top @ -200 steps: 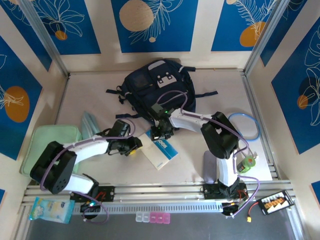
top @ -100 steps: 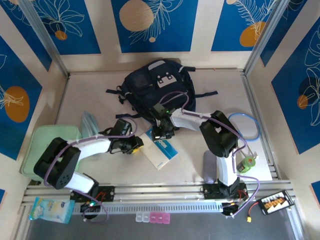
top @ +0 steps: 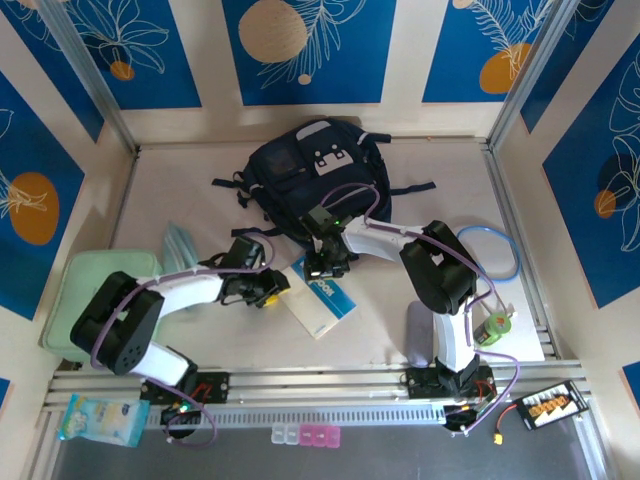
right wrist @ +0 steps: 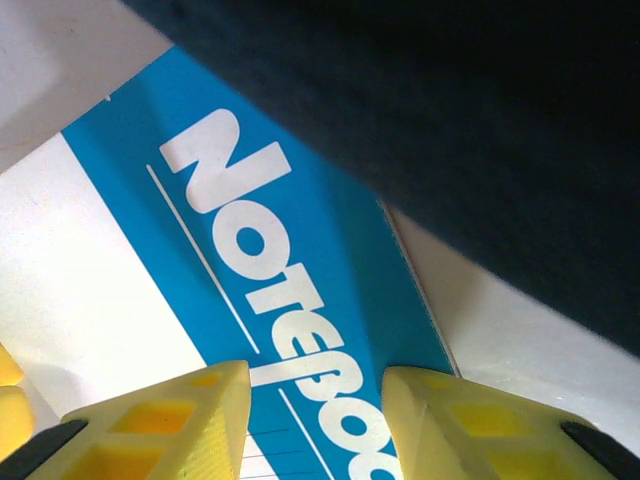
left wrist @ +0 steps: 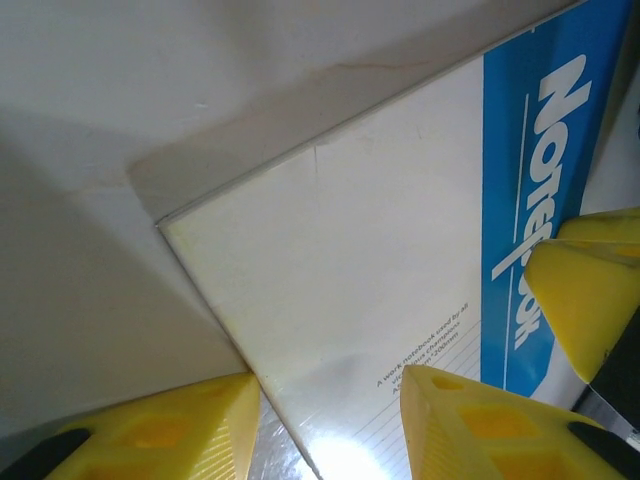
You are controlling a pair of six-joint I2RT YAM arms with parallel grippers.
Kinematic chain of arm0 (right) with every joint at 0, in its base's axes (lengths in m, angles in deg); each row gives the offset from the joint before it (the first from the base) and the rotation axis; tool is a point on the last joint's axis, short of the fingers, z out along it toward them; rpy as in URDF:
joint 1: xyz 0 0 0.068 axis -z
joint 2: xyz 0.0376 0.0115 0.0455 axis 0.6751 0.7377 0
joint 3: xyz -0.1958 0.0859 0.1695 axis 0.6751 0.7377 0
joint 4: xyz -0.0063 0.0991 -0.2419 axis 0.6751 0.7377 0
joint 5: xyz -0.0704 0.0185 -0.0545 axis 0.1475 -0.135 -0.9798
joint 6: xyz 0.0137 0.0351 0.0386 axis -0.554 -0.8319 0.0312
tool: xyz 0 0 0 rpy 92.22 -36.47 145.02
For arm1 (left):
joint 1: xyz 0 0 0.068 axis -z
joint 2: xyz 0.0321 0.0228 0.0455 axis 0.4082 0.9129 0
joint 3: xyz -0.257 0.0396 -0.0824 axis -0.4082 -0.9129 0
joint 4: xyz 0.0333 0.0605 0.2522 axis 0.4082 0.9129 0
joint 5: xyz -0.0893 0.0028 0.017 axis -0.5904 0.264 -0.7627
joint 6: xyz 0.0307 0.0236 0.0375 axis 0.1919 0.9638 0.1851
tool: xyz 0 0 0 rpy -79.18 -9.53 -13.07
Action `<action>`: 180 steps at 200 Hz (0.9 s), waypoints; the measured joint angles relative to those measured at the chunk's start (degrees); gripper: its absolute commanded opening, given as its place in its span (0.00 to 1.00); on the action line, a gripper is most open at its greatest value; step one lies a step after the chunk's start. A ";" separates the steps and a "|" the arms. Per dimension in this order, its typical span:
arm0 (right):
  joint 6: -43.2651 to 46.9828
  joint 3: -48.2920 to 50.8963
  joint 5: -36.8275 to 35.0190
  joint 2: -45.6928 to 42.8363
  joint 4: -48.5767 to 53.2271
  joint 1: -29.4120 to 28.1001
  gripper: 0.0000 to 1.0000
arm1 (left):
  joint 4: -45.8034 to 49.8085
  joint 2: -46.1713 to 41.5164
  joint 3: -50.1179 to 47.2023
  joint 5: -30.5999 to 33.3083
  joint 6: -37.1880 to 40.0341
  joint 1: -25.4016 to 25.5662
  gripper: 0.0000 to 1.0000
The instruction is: Pack books, pencil case, and school supplies into a backpack
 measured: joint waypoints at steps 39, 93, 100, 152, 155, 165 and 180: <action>0.02 0.09 -0.02 0.11 -0.09 0.13 0.44 | -1.25 -0.28 -0.11 -1.03 -1.79 -0.26 0.38; 0.00 -0.02 0.02 0.55 0.09 0.37 0.43 | -11.98 -2.36 -0.37 -4.15 -1.97 0.02 0.35; 0.00 -0.02 0.02 0.63 0.07 0.37 0.43 | -13.09 -2.40 -0.37 -4.31 -1.95 0.07 0.35; -0.02 0.04 0.02 0.70 0.02 0.37 0.43 | -16.48 -2.36 -0.55 -5.16 -1.99 0.17 0.36; -0.02 0.04 0.02 0.70 0.02 0.37 0.43 | -16.57 -2.36 -0.59 -5.16 -1.99 0.17 0.36; -0.02 0.09 0.00 0.70 0.00 0.37 0.43 | -16.55 -2.36 -0.61 -5.14 -1.95 0.17 0.33; -0.02 0.11 0.02 0.68 -0.02 0.42 0.43 | -16.15 -2.34 -0.61 -4.83 -1.73 0.17 0.28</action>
